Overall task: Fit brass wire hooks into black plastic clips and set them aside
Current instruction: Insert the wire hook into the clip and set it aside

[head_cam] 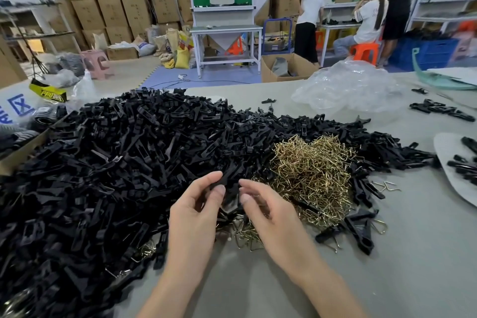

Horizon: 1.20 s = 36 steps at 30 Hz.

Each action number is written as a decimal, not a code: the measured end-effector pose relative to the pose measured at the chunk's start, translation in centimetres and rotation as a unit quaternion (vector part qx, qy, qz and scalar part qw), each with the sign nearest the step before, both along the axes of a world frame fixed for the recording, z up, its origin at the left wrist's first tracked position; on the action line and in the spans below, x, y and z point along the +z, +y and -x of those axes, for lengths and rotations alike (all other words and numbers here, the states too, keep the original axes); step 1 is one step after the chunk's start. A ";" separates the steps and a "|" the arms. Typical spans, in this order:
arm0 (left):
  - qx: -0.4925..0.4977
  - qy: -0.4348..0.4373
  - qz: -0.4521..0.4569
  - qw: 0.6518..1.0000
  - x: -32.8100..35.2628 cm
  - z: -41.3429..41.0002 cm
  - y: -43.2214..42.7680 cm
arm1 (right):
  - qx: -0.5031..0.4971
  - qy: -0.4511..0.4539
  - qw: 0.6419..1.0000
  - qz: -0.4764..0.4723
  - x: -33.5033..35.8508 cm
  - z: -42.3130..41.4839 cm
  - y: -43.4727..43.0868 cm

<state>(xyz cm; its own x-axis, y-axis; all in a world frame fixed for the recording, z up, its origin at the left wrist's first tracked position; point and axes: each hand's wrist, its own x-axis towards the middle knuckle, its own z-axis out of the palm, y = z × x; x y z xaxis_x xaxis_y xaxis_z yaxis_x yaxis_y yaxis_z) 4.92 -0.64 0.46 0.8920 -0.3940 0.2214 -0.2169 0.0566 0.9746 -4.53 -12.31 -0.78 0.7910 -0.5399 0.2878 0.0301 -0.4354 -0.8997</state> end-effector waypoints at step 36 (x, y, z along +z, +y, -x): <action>-0.060 0.114 0.096 0.987 0.6 2.1 -0.7 | 0.095 -0.102 0.876 -0.462 1.3 -0.3 -1.3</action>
